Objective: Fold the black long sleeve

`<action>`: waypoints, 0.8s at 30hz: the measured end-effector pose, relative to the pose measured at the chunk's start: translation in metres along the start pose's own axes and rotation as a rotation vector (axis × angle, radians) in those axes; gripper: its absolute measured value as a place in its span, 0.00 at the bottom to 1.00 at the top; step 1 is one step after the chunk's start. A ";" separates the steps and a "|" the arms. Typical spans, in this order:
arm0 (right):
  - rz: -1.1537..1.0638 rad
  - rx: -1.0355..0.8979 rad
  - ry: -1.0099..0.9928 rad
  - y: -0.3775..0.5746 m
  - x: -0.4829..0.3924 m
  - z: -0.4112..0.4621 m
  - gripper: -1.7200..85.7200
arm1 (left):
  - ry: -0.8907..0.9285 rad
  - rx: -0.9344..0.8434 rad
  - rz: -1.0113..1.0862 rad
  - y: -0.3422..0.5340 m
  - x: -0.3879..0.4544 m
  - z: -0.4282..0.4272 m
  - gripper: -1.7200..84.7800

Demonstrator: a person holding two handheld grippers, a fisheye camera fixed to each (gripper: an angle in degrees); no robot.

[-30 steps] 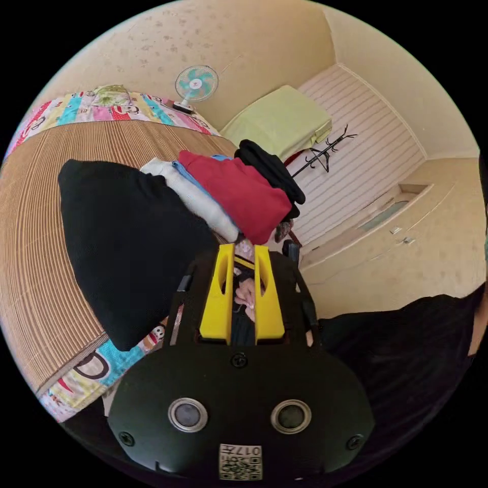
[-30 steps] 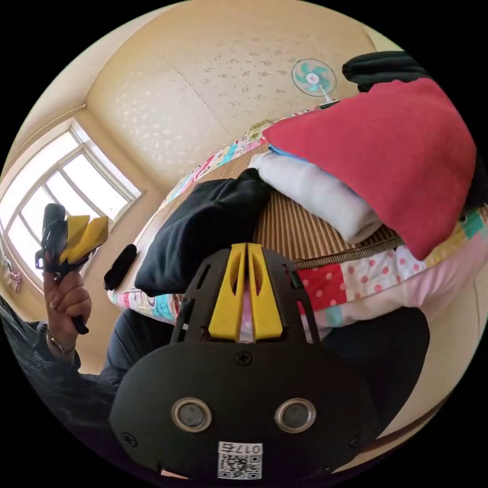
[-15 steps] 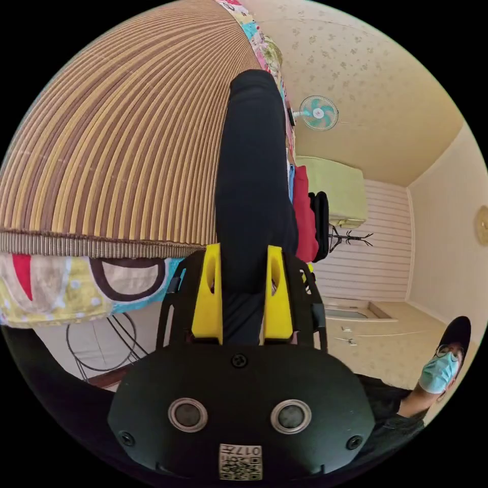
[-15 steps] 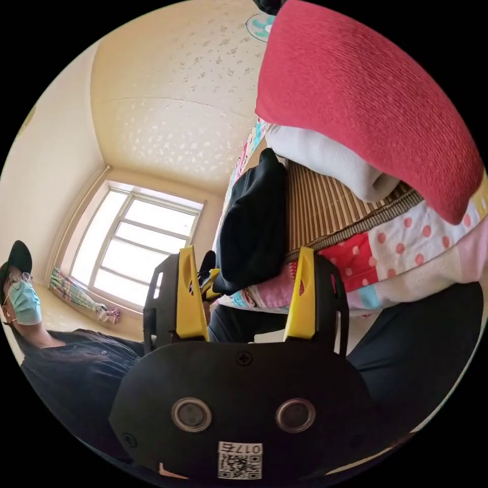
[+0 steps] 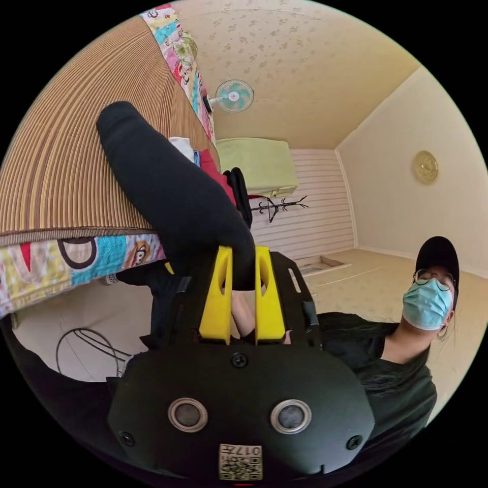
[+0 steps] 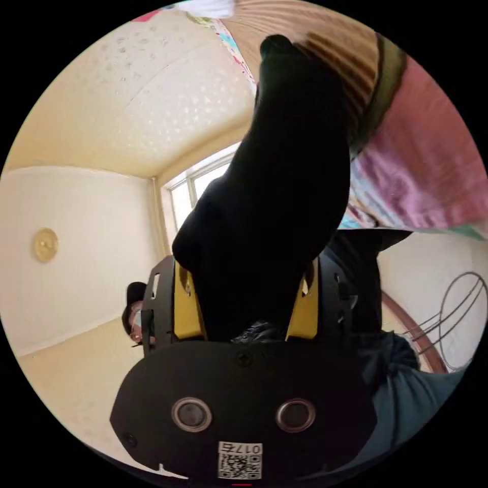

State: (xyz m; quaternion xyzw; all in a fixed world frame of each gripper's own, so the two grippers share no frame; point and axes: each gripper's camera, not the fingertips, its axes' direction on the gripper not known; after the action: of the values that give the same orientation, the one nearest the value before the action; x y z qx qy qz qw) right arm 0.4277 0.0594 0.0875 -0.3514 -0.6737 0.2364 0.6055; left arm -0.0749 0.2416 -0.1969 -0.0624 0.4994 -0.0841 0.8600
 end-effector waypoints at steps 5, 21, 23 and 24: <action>-0.208 -0.185 -0.082 -0.043 -0.013 0.108 0.17 | -0.025 0.150 0.136 0.028 0.055 -0.110 0.11; -0.556 -0.517 0.390 -0.172 0.048 0.623 0.17 | -0.596 1.067 0.140 0.304 0.150 -0.349 0.15; -0.434 -0.516 0.587 -0.169 0.119 0.614 0.16 | -0.580 1.067 0.105 0.302 0.139 -0.344 0.15; -0.430 -0.525 0.621 -0.163 0.134 0.605 0.15 | -0.567 1.052 0.091 0.294 0.131 -0.339 0.15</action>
State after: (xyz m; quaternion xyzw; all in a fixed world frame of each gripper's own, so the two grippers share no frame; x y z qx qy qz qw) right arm -0.2000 0.1213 0.2019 -0.3994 -0.5551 -0.1896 0.7046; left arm -0.2814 0.4944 -0.5315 0.3731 0.1440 -0.2633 0.8779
